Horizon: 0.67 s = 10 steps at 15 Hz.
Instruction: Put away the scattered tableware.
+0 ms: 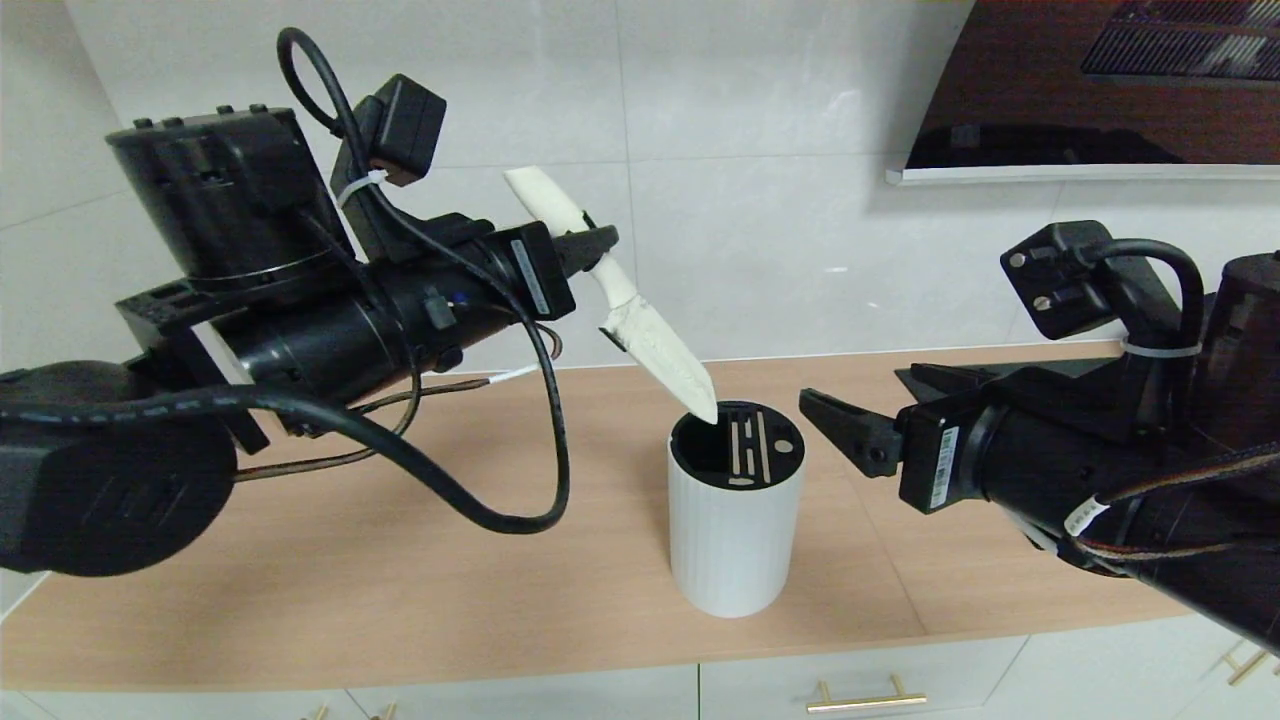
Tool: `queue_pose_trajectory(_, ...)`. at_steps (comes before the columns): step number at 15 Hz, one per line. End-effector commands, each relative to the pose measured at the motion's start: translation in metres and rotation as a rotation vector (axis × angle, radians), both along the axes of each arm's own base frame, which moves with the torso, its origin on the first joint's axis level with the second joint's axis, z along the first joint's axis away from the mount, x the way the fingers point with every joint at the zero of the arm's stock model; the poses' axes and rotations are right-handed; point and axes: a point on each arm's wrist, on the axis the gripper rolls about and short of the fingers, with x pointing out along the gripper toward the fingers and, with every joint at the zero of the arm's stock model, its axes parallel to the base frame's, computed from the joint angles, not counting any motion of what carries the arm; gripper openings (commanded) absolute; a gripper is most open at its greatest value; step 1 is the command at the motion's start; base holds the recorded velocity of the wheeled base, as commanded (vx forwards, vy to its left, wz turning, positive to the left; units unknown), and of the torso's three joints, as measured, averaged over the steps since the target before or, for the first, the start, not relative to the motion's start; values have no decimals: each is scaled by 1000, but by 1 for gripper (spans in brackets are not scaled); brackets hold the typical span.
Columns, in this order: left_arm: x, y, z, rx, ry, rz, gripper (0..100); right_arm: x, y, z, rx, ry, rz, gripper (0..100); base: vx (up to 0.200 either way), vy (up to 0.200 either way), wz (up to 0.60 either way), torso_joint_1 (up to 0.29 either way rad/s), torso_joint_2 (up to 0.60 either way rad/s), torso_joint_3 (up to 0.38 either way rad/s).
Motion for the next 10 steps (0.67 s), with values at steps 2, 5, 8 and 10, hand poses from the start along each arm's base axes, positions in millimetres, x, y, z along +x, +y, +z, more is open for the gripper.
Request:
queue_pose_trajectory(2, 10, -15, -27, 4, -30, -11, 0, 5, 5, -7, -17, 17, 0, 100, 0, 0, 0, 0, 0, 0)
queue_pose_trajectory(5, 16, -22, -36, 39, -104, 45, 0, 5, 6, -8, -21, 20, 2, 100, 0, 0, 0, 0, 0, 0)
queue_pose_trajectory(8, 17, -21, -36, 49, -109, 53, 0, 6, 7, -10, -26, 25, 0, 100, 0, 0, 0, 0, 0, 0)
queue_pose_trajectory(10, 18, -23, -40, 74, -111, 53, 0, 8, 8, -12, -31, 31, 0, 100, 0, 0, 0, 0, 0, 0)
